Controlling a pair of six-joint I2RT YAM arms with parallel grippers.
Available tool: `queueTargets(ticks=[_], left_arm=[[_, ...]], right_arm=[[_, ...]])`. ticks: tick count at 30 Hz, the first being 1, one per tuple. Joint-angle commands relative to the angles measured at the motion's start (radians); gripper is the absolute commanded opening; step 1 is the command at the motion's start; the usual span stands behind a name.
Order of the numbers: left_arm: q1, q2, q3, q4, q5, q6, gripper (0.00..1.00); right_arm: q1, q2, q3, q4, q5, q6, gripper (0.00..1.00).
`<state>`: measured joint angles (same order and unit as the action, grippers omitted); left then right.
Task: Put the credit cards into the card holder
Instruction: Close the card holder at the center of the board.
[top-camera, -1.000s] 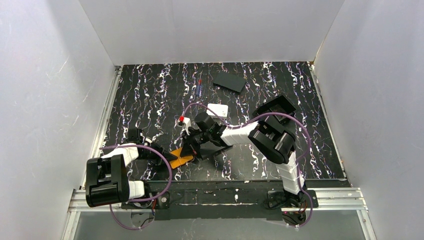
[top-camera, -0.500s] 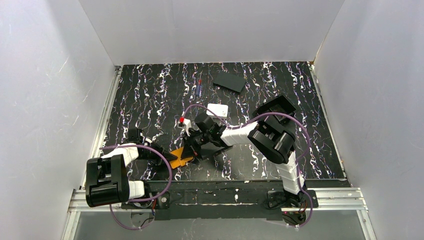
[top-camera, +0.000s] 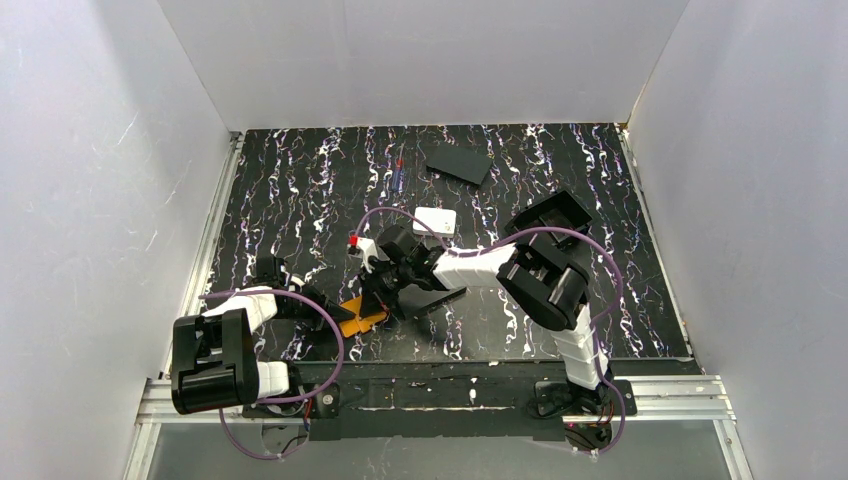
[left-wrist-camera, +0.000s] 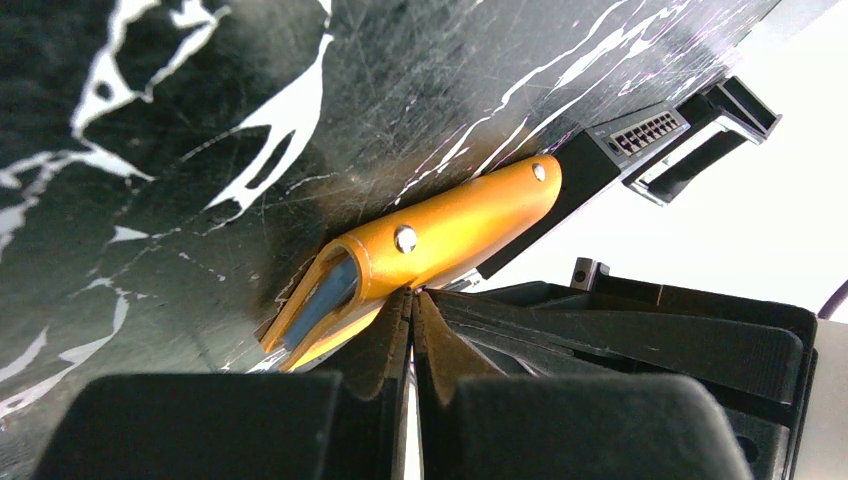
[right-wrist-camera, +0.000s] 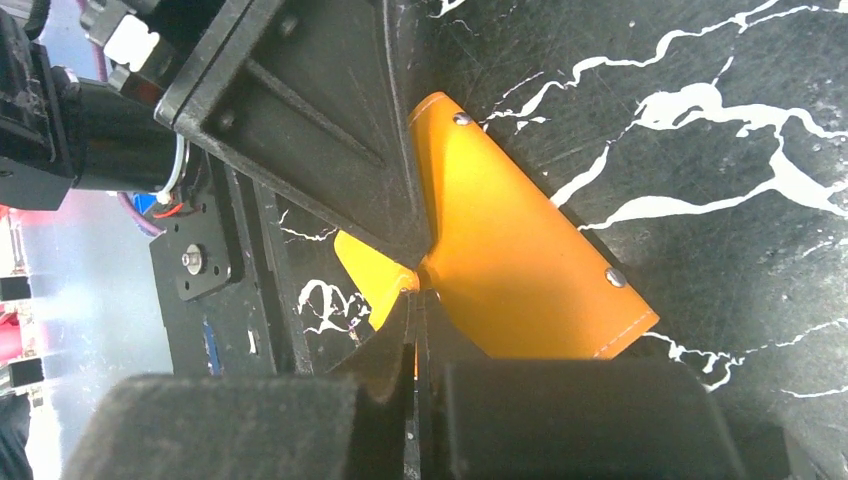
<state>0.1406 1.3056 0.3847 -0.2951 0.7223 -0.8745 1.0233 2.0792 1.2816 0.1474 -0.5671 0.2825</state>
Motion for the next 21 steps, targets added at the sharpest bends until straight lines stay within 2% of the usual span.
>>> queueTargets(ticks=[1,12,21], left_arm=[[-0.008,0.017,-0.024,-0.036,-0.114,0.032,0.00],[-0.009,0.015,-0.026,-0.036,-0.112,0.030,0.00],[-0.011,0.004,-0.027,-0.040,-0.112,0.029,0.00]], right_arm=[[0.004,0.047,0.037,-0.110,0.213,-0.042,0.01],[0.023,0.142,0.151,-0.405,0.417,-0.065,0.01],[0.049,0.230,0.196,-0.533,0.576,-0.074,0.01]])
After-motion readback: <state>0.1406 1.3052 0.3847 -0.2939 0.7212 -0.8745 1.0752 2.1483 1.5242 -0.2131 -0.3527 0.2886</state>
